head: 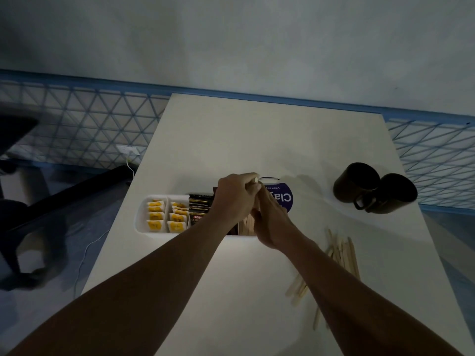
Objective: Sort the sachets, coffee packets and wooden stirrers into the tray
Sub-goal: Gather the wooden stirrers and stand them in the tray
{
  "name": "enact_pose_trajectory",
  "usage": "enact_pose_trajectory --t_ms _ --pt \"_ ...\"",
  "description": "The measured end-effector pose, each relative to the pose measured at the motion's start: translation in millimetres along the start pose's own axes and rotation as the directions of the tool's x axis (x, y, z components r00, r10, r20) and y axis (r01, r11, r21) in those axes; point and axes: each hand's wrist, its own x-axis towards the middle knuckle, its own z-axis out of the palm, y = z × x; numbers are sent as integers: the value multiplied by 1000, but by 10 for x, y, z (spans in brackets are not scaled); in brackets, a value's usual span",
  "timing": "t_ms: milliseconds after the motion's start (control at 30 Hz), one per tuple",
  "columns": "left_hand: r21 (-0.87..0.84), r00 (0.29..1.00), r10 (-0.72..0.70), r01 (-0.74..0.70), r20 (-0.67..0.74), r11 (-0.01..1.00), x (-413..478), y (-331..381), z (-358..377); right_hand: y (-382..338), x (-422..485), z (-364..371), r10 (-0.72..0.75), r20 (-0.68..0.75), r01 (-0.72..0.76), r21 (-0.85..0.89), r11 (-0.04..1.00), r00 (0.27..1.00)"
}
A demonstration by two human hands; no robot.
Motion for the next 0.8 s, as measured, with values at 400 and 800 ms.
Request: enact_pose_trajectory --t_ms 400,800 --pt "18 998 15 -14 -68 1000 8 32 14 172 -90 -33 52 -12 -53 -83 995 999" --pt "-149 998 17 -25 -53 989 -158 385 238 557 -442 -409 211 -226 -191 108 976 951"
